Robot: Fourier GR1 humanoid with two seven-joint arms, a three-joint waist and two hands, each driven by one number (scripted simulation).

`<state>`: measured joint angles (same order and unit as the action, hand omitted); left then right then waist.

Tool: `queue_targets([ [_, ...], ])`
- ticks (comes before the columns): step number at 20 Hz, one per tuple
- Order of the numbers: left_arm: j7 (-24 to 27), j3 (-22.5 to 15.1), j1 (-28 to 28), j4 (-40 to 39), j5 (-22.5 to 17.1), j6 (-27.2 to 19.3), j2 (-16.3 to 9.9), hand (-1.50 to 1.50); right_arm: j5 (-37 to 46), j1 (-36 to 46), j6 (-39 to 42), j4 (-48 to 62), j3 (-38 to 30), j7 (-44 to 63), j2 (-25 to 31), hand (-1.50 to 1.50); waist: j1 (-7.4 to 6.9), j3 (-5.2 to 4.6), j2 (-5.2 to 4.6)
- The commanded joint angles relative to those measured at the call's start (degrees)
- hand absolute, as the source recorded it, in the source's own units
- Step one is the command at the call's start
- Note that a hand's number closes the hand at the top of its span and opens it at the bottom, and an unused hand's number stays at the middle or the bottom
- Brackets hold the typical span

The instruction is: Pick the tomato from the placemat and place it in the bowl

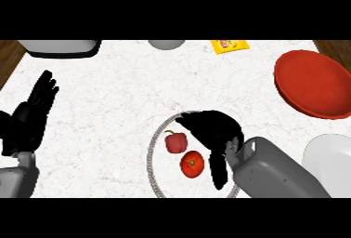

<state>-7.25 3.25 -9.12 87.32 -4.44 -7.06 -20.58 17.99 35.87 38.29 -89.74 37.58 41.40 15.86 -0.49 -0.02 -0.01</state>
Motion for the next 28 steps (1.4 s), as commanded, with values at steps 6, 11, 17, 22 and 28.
queue_targets([
  [6, 3.02, 0.71, 3.35, 0.72, 1.39, 0.9, 2.07, 0.0, 14.35, 0.28, -3.61, 1.84, 1.41, -7.95, -1.16, -1.5, 0.13, 0.02, -0.01],
  [11, -0.12, -0.22, 1.99, 1.9, 3.74, 0.18, 3.64, 0.0, 22.24, -6.36, -7.44, 3.77, 4.19, -9.6, -5.32, -1.5, 0.28, 0.03, 0.03],
  [17, 1.07, 2.48, 0.78, 0.01, 3.58, 1.52, 3.62, 0.0, 24.6, -8.04, -3.67, 8.28, 1.75, -13.05, -6.95, -1.5, 0.34, 0.02, 0.0],
  [22, 1.66, 2.66, -1.68, -2.55, 4.68, 1.43, 5.33, 0.0, 30.69, -12.79, -8.8, 10.74, 3.04, -16.82, -8.26, -1.5, 0.42, 0.02, -0.03],
  [28, -1.89, 3.69, -1.23, 1.96, 5.18, 2.78, 4.77, 0.0, 33.64, -16.83, -7.66, 5.99, -0.29, -18.94, -7.0, -1.5, 0.53, 0.02, 0.04],
])
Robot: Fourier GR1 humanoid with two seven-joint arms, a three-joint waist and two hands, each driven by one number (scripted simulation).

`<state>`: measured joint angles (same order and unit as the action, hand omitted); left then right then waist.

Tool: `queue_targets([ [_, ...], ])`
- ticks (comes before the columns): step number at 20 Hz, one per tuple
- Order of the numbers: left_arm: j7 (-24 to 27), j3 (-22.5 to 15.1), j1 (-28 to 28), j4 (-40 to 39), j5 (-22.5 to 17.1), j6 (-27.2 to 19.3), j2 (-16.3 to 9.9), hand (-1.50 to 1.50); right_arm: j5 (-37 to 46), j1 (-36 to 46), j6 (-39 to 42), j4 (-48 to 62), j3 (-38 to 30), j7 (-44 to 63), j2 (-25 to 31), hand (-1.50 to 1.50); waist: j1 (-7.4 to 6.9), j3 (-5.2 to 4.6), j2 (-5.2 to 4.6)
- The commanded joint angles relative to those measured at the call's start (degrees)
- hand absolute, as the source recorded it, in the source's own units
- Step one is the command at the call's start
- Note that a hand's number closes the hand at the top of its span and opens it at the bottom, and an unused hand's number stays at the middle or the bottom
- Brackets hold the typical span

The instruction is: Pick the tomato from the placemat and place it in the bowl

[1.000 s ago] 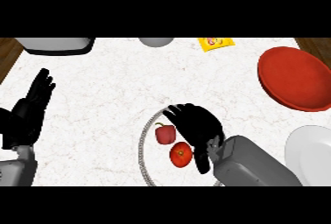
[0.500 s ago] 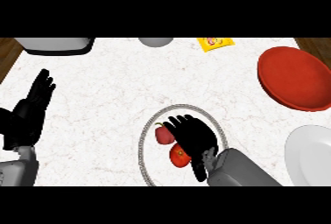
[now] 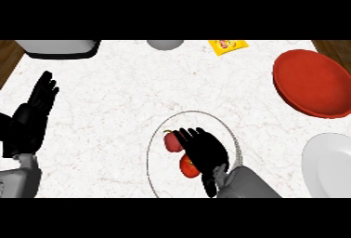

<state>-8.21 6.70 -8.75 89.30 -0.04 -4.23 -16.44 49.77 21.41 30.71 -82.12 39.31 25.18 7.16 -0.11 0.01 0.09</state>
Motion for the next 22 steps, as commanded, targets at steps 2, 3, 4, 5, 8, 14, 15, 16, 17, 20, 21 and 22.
queue_targets([
  [2, 1.32, 1.21, 1.01, -0.68, 0.22, 1.23, 0.96, 0.0, 4.96, 1.08, -0.83, 6.06, -1.54, -1.81, -4.8, -1.5, -0.06, -0.01, -0.09],
  [3, 4.06, 1.09, 3.55, -0.08, 0.06, 1.97, 1.24, 0.0, 5.26, 3.5, -2.44, 9.97, -2.88, -3.65, -5.32, -1.5, -0.21, -0.01, -0.11],
  [4, -0.25, 1.56, -0.92, 0.04, -0.29, 1.27, 0.74, 0.0, 5.62, 3.23, -2.44, 11.77, -2.88, -2.58, -6.94, -1.5, -0.12, 0.0, -0.12],
  [5, -0.99, 1.19, -0.81, 0.58, 0.74, 0.77, 1.3, 0.0, 6.04, -0.38, 1.34, 3.5, -2.58, 0.31, -6.15, -1.5, 0.09, -0.01, -0.05],
  [8, 1.05, -0.13, 1.42, 0.68, 2.02, 0.42, 2.06, 0.0, 3.54, 1.82, -0.08, 13.73, -3.05, -4.53, -7.06, 1.5, -0.28, 0.0, -0.15],
  [14, -0.25, 3.6, 1.12, 0.58, -1.75, 4.45, -0.58, 0.0, 3.47, 2.53, -5.41, 15.67, -1.2, -9.81, -7.12, 1.5, -0.41, 0.0, -0.11],
  [15, -1.74, 1.11, -1.18, 0.53, 1.49, 0.43, 2.3, 0.0, 4.14, 2.63, -6.32, 17.93, -2.34, -11.25, -7.12, 1.5, -0.23, 0.01, -0.14],
  [16, 0.27, 3.07, -3.62, -4.15, 0.54, 2.96, -0.25, 0.0, 1.19, 3.26, -5.88, 14.99, 0.15, -8.35, -7.13, 1.5, -0.16, -0.01, -0.17],
  [17, 3.42, -0.43, 0.07, -3.53, 4.01, -0.34, 4.2, 0.0, 1.54, 4.91, -5.76, 15.73, -1.18, -8.09, -7.14, 1.5, -0.21, -0.01, -0.15],
  [20, 5.67, 1.53, 0.41, -4.91, 2.36, 1.75, 2.79, 0.0, 4.25, 5.95, -13.96, 24.62, -1.5, -14.0, -7.15, 1.5, -0.42, -0.01, -0.24],
  [21, -0.9, 1.12, 1.65, 2.37, 1.87, 1.66, 2.74, 0.0, 2.37, 6.27, -12.56, 19.39, -1.52, -9.28, -7.15, 1.5, -0.38, 0.01, -0.07],
  [22, -1.29, 0.32, 0.17, 0.65, 2.36, 1.5, 2.98, 0.0, 6.91, 5.01, -18.04, 25.54, -2.71, -14.88, -7.16, 1.5, -0.34, 0.02, -0.15],
])
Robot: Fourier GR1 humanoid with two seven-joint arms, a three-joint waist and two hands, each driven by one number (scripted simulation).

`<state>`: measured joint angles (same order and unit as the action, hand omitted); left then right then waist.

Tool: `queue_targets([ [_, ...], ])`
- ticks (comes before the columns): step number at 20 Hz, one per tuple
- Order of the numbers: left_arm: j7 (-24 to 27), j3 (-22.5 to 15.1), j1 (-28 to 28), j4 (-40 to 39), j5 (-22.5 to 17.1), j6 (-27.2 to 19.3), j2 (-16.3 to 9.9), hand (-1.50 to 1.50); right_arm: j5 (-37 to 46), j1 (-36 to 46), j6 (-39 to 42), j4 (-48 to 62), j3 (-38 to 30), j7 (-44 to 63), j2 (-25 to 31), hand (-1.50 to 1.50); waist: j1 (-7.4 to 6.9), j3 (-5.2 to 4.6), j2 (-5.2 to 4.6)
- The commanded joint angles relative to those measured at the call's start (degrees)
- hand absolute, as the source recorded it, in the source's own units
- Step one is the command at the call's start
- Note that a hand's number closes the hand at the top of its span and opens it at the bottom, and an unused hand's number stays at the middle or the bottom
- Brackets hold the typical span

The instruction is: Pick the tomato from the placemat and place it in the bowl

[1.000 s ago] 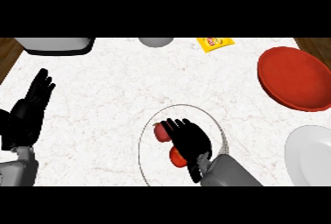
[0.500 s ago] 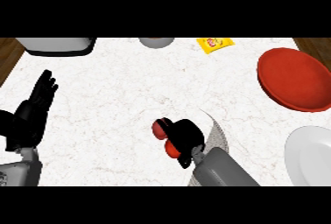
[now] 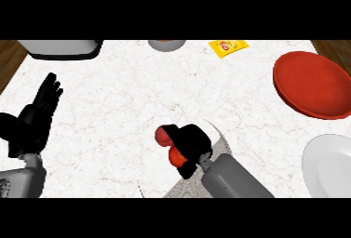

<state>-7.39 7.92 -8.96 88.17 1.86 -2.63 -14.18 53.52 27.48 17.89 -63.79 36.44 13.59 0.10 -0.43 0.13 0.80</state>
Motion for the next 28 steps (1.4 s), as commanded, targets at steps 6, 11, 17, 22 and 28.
queue_targets([
  [6, 0.05, 0.87, 0.47, 0.73, 0.04, -0.76, -0.14, 0.0, -3.03, 7.61, -10.88, 9.41, -29.76, 24.61, 8.59, 1.5, 2.44, -0.11, -2.02],
  [11, -0.47, -0.9, -1.65, 1.39, -0.32, 0.15, 0.74, 0.0, -0.35, 18.29, -17.88, 16.97, -38.71, 38.93, 13.03, 1.5, -2.48, -0.1, -2.83],
  [17, 0.33, -2.26, -2.92, -0.11, 0.03, 1.15, 1.16, 0.0, 12.27, 31.64, -25.09, 23.3, -36.19, 53.5, 17.05, 1.5, -3.68, -0.29, -2.36],
  [22, -1.54, -2.3, -2.49, 0.44, 0.73, 0.7, 0.78, 0.0, 20.75, 38.75, -30.3, 25.26, -35.4, 58.13, 19.66, 1.5, -3.39, -0.19, -1.89],
  [28, 0.57, -0.69, -2.11, -1.48, 0.68, 0.6, 0.12, 0.0, 25.98, 41.89, -34.63, 28.99, -37.72, 62.26, 17.79, 1.5, -2.07, -0.18, -1.59],
])
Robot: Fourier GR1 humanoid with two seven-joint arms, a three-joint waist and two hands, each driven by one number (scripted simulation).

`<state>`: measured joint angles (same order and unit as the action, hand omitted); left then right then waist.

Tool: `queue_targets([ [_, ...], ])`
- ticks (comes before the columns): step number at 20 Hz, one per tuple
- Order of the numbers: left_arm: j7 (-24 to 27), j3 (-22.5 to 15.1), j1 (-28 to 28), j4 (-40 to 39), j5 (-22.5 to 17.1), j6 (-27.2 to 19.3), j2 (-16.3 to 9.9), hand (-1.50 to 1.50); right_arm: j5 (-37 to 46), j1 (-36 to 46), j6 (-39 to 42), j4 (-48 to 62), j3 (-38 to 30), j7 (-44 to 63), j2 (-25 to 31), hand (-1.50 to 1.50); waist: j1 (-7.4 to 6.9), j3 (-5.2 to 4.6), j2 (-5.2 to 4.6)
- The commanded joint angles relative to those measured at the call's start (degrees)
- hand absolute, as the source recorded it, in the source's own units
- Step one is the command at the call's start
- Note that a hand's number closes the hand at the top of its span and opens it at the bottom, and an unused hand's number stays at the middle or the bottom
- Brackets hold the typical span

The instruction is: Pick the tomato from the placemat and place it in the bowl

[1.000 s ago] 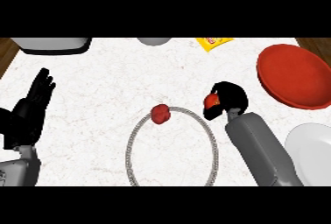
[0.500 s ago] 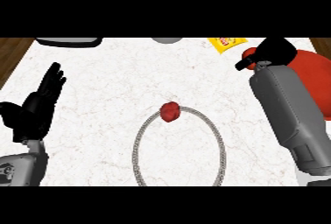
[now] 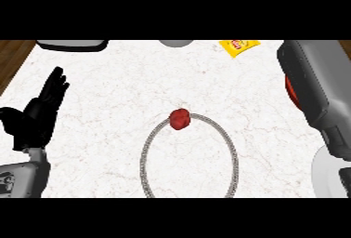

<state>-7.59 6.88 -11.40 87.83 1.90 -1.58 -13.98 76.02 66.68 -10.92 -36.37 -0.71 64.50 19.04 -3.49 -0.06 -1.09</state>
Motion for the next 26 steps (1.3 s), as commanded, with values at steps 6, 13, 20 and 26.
queue_targets([
  [6, -1.35, 1.16, 1.96, 2.76, -0.35, -0.11, -0.69, 0.0, 2.12, 0.23, -12.55, 4.7, -6.85, 4.99, 2.62, 1.5, 1.32, 0.12, 0.49],
  [13, -0.63, 1.74, 0.62, 0.4, -0.94, 0.53, -0.6, 0.0, -2.26, -6.36, -23.49, 8.52, -14.21, -6.01, 6.56, 1.5, 1.64, 0.14, 0.27],
  [20, -0.28, 0.91, -0.03, -0.15, 1.21, -1.24, 0.45, 0.0, -7.2, -7.81, -27.78, 16.72, -19.94, -17.79, 13.32, 1.5, 1.25, 0.18, 0.04],
  [26, -0.76, 0.91, 1.45, 2.0, 0.36, -0.32, 0.33, 0.0, -9.96, -9.8, -16.86, 24.49, -23.37, -15.19, 16.89, 1.5, 1.26, 0.2, 0.1],
])
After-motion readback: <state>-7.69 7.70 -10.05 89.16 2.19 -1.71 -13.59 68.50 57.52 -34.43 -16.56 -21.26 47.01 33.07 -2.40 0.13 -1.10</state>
